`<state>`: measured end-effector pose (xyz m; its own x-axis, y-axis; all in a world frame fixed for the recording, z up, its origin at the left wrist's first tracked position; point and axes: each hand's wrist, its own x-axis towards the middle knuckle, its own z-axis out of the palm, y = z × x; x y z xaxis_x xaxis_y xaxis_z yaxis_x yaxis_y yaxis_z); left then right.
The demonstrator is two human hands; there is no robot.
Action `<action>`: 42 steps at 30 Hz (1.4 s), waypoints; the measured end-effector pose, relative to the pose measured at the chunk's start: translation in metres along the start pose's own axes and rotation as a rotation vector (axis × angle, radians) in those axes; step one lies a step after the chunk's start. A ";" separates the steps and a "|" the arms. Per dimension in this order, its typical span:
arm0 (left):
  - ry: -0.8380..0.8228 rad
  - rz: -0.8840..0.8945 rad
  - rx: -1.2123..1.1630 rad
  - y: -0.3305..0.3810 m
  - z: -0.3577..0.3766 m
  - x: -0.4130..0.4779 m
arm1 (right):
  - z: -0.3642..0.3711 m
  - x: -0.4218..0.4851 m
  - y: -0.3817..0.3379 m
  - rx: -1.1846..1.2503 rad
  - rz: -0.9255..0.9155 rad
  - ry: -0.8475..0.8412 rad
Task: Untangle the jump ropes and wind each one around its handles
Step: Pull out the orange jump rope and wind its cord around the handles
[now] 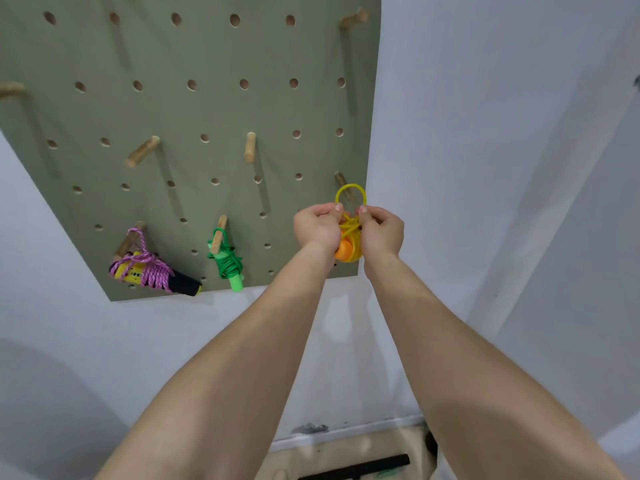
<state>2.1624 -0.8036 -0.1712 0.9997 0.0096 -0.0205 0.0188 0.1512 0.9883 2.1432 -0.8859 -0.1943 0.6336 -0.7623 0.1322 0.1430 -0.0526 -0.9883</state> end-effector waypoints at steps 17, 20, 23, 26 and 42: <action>-0.002 0.082 0.307 -0.004 0.006 0.066 | 0.023 0.049 0.014 -0.107 -0.020 -0.257; 0.005 0.108 0.394 0.000 0.002 0.067 | 0.021 0.054 0.013 -0.150 -0.030 -0.271; 0.023 0.125 0.464 0.002 -0.008 0.063 | 0.014 0.048 0.004 -0.245 -0.056 -0.275; 0.001 0.142 0.529 0.000 -0.025 0.057 | 0.002 0.035 -0.004 -0.330 -0.050 -0.244; -0.282 0.430 1.356 0.016 -0.183 -0.023 | -0.011 -0.107 -0.026 -1.121 -0.290 -0.423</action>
<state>2.1369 -0.6204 -0.1830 0.8971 -0.4032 0.1808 -0.4405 -0.8484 0.2936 2.0636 -0.8102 -0.1833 0.9132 -0.3723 0.1659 -0.2798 -0.8686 -0.4091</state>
